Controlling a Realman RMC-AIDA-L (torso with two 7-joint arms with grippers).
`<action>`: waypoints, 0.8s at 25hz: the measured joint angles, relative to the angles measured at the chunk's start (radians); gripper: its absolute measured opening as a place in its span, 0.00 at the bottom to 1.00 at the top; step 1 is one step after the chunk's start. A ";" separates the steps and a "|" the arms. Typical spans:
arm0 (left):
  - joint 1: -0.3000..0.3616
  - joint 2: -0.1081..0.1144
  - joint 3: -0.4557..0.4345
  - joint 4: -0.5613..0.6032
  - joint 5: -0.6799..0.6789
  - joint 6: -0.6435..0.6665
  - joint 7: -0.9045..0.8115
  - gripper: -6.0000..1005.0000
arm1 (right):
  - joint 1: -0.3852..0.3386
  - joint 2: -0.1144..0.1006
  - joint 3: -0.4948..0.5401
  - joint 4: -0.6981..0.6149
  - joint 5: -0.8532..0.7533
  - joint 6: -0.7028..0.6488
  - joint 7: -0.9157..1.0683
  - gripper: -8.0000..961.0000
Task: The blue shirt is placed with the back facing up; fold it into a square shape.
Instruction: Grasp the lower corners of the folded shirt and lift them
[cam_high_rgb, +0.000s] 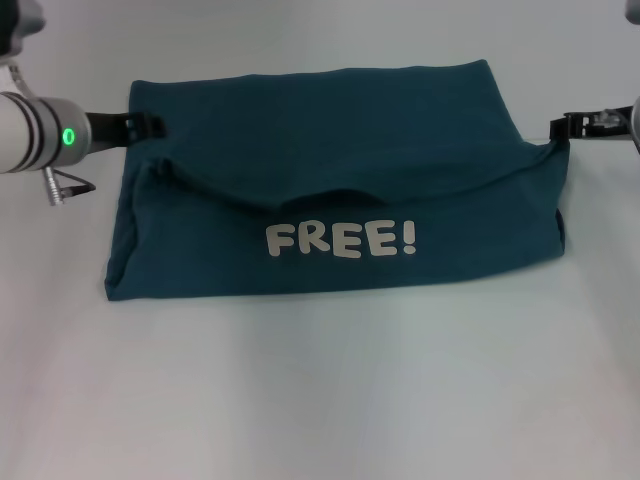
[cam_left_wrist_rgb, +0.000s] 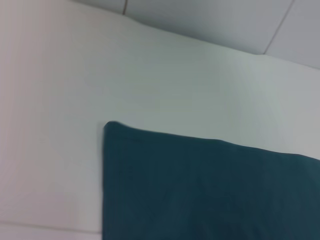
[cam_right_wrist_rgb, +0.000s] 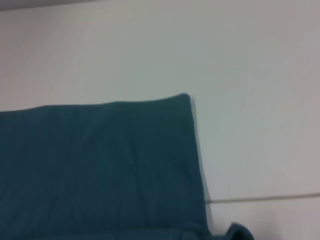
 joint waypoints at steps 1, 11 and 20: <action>0.005 0.005 -0.011 0.004 -0.001 0.014 -0.009 0.30 | -0.008 0.000 0.009 -0.015 0.001 -0.025 0.000 0.36; 0.189 -0.039 -0.071 0.266 -0.172 0.281 0.017 0.72 | -0.236 0.047 0.061 -0.345 0.345 -0.434 -0.126 0.75; 0.393 -0.034 -0.080 0.296 -0.478 0.463 0.117 0.79 | -0.427 0.042 0.213 -0.240 0.726 -0.777 -0.342 0.86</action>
